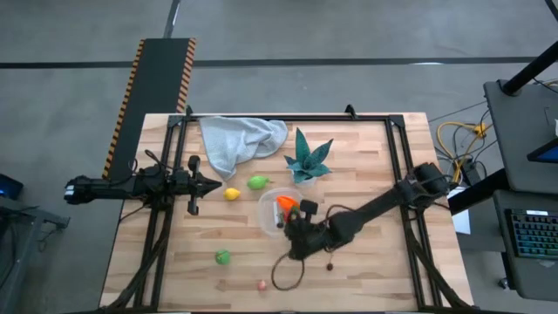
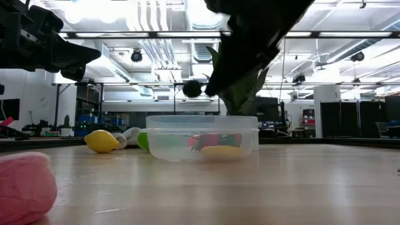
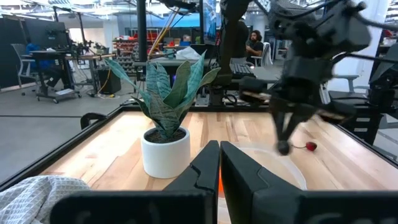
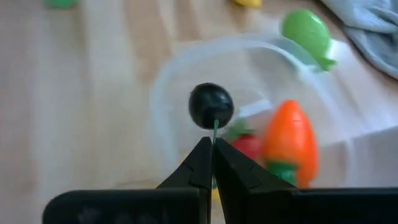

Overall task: Pick and placing Produce into tupperware
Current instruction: Put the black cherry into the transparent bin

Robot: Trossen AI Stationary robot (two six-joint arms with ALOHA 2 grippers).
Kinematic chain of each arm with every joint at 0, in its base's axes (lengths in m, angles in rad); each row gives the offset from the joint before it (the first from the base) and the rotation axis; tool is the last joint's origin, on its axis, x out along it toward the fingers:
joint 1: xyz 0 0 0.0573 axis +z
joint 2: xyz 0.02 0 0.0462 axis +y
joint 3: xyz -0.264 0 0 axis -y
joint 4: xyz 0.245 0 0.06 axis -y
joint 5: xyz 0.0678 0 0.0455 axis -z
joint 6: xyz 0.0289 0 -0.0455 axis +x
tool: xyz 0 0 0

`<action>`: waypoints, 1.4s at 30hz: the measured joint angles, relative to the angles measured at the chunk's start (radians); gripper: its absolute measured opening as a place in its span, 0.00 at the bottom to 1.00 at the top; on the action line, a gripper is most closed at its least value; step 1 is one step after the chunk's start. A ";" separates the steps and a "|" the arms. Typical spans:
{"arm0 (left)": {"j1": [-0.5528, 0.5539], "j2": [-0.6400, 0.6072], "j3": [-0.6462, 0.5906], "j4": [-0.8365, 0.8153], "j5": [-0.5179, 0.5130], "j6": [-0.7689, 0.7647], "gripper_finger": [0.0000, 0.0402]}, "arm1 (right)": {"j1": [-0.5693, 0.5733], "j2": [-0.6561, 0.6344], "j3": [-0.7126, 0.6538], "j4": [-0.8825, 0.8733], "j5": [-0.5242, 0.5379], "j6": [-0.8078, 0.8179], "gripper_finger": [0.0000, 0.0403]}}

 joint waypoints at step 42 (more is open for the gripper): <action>0.000 0.003 0.000 -0.003 0.000 0.003 0.00 | -0.108 -0.008 -0.006 -0.084 -0.165 0.045 0.18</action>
